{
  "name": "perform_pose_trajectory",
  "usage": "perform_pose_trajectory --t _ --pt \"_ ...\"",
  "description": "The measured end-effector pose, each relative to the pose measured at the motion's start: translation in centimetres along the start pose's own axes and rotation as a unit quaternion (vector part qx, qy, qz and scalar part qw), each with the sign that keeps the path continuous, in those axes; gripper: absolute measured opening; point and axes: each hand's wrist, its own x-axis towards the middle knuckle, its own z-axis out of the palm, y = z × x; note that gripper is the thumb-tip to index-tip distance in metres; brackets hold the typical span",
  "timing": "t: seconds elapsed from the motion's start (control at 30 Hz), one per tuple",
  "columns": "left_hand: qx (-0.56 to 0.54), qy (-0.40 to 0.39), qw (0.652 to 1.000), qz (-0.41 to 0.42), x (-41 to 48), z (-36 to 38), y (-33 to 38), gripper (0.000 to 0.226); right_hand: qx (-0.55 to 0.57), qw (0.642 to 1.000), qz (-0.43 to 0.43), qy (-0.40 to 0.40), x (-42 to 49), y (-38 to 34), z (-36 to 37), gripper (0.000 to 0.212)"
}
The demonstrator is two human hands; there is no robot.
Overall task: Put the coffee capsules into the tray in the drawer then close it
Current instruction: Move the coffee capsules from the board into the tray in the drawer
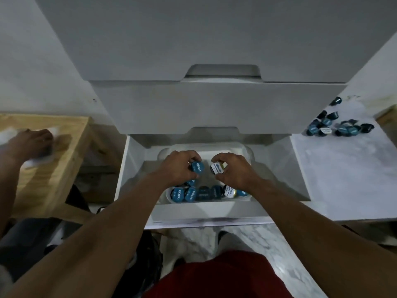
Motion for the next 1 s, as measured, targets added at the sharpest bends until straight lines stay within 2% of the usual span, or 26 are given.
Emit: perform_pose_trajectory --t 0.13,0.57,0.73,1.0 --pt "0.002 -0.003 1.000 0.017 1.1 0.2 -0.2 0.042 -0.018 1.000 0.000 -0.016 0.8 0.2 -0.2 0.047" --pt "0.036 -0.051 0.998 -0.008 3.0 1.2 -0.7 0.048 -0.036 0.997 0.000 -0.067 2.5 1.0 0.2 0.048" --pt "0.042 -0.052 0.998 0.005 3.3 1.7 -1.0 0.052 -0.029 0.998 -0.013 -0.061 2.4 1.1 0.1 0.039" --pt "0.041 -0.063 0.997 0.002 3.4 1.7 -1.1 0.054 -0.034 0.997 -0.018 -0.061 2.5 0.8 0.0 0.038"
